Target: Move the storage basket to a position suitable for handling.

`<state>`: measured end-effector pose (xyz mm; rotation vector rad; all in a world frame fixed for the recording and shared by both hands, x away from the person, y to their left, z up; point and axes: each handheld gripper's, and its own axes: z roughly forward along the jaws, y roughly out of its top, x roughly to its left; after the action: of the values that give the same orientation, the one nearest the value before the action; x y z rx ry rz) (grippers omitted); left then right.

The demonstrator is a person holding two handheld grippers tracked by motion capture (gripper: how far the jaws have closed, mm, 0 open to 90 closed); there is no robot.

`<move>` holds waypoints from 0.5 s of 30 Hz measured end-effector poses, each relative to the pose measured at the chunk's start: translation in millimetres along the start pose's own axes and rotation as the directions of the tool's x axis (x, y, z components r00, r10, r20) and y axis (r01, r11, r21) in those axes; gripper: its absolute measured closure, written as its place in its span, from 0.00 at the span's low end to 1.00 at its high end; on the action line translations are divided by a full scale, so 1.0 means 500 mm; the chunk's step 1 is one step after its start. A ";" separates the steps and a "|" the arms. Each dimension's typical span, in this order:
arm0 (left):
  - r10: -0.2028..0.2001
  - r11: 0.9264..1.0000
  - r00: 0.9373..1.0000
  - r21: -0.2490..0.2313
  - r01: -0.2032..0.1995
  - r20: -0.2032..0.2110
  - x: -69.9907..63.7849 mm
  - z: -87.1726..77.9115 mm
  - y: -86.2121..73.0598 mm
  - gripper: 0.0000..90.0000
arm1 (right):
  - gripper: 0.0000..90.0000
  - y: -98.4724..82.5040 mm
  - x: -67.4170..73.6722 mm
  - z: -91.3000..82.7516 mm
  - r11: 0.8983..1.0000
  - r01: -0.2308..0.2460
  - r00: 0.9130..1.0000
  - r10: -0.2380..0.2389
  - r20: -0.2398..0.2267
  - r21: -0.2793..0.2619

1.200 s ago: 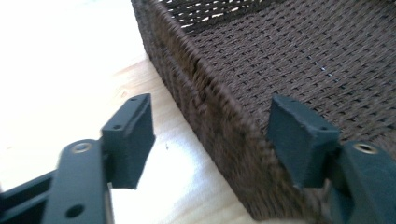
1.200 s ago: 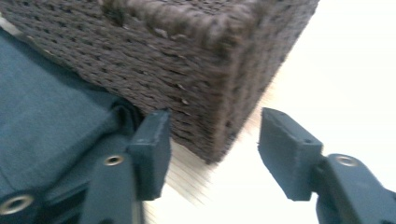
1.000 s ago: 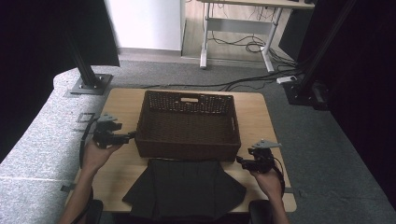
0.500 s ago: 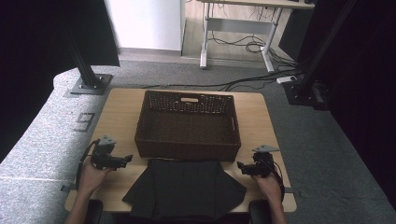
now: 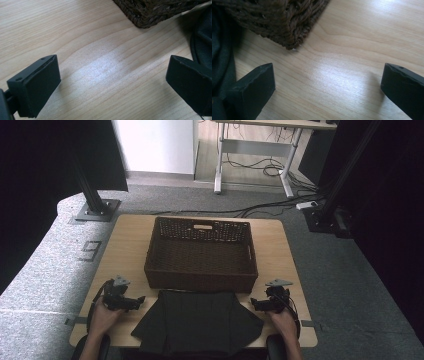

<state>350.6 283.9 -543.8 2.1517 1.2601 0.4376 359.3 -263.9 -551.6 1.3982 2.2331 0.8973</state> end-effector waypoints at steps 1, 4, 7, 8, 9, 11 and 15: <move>0.003 1.000 1.000 0.008 -0.003 -0.003 0.000 0.002 -0.001 0.00 | 0.00 -0.001 0.002 0.002 1.000 0.005 1.000 -0.005 0.006 -0.004; 0.014 1.000 1.000 0.000 -0.014 -0.001 -0.002 0.005 -0.002 0.00 | 0.00 -0.003 0.005 0.004 1.000 0.012 1.000 -0.011 0.016 -0.015; 0.022 1.000 1.000 -0.009 -0.022 0.004 -0.002 0.006 -0.003 0.00 | 0.00 -0.005 0.005 0.005 1.000 0.011 1.000 -0.011 0.022 -0.027; 0.023 1.000 1.000 -0.013 -0.023 0.005 -0.003 0.007 -0.004 0.00 | 0.00 -0.006 0.006 0.006 0.999 0.010 1.000 -0.009 0.025 -0.033; 0.024 1.000 1.000 -0.015 -0.023 0.005 -0.003 0.007 -0.004 0.00 | 0.00 -0.008 0.007 0.007 0.999 0.003 1.000 -0.002 0.029 -0.044; 0.023 1.000 1.000 -0.017 -0.023 0.004 -0.004 0.007 -0.005 0.00 | 0.00 -0.009 0.007 0.008 0.999 -0.001 0.999 0.003 0.033 -0.054; 0.022 1.000 1.000 -0.017 -0.022 0.003 -0.005 0.007 -0.005 0.00 | 0.00 -0.009 0.007 0.007 0.999 0.000 0.999 0.002 0.033 -0.054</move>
<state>349.6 281.8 -548.1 2.1530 1.2282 0.4523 356.7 -260.9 -557.4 1.3804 2.1673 0.9216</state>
